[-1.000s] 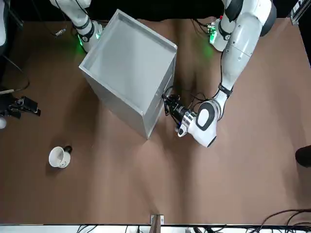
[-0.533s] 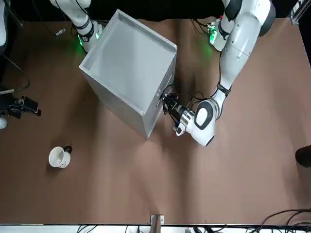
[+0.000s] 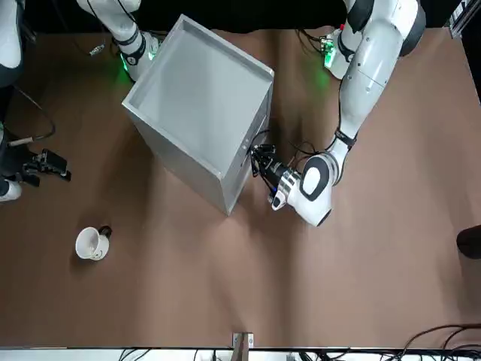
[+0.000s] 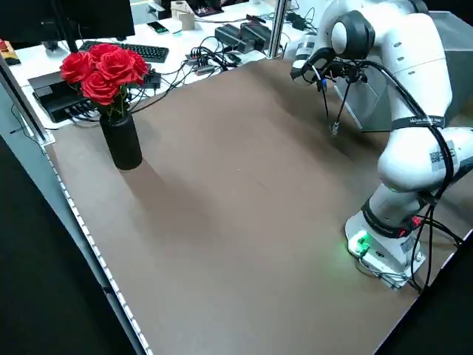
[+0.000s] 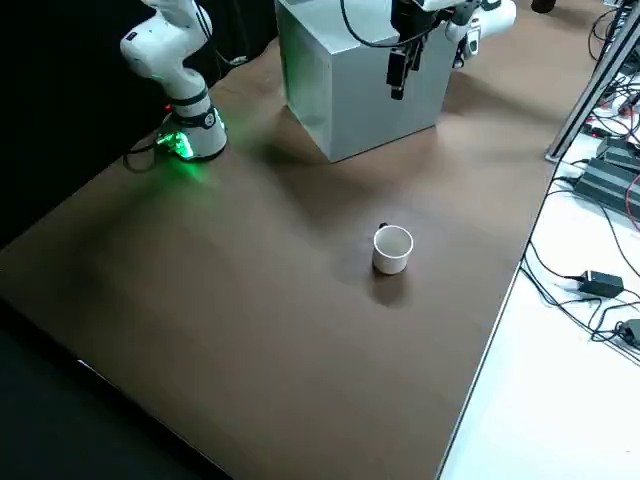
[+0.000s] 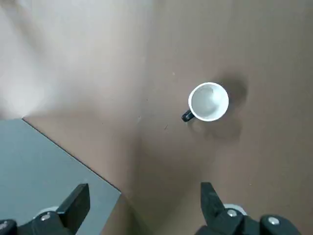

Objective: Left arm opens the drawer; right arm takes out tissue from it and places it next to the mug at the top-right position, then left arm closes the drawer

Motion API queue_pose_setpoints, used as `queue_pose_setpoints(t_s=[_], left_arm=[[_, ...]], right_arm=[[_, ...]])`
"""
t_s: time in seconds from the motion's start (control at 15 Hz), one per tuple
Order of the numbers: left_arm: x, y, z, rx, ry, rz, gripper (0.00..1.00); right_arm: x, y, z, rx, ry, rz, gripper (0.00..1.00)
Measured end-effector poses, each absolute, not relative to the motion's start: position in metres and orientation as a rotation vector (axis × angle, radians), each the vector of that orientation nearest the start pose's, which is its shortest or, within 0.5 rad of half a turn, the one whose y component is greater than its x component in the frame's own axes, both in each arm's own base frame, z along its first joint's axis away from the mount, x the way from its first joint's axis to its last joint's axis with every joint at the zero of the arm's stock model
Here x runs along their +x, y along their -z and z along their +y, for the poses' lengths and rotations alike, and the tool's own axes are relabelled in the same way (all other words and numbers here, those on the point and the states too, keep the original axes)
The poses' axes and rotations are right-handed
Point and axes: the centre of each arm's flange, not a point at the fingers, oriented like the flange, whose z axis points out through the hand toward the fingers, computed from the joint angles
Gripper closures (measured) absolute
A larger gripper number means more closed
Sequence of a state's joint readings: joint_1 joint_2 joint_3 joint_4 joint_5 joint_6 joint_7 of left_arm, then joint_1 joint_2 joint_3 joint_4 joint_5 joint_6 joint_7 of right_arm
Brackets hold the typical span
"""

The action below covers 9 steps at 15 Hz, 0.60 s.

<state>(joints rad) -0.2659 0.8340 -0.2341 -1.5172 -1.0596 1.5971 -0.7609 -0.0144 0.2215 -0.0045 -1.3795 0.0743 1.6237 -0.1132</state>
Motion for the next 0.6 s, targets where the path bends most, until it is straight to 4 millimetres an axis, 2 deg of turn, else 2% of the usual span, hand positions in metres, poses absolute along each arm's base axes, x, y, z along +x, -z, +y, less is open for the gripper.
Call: queue_pose_setpoints(t_s=[0.4,0.6], left_arm=[[0.546,-0.198,-0.374,1.942,1.563,0.786,0.99],[0.547,-0.197,-0.374,1.937,1.572,0.779,0.99]], right_arm=[[0.627,-0.593,-0.004,-3.067,0.057,-0.142,0.0],[0.621,-0.608,0.012,-3.066,0.089,-0.182,0.0]])
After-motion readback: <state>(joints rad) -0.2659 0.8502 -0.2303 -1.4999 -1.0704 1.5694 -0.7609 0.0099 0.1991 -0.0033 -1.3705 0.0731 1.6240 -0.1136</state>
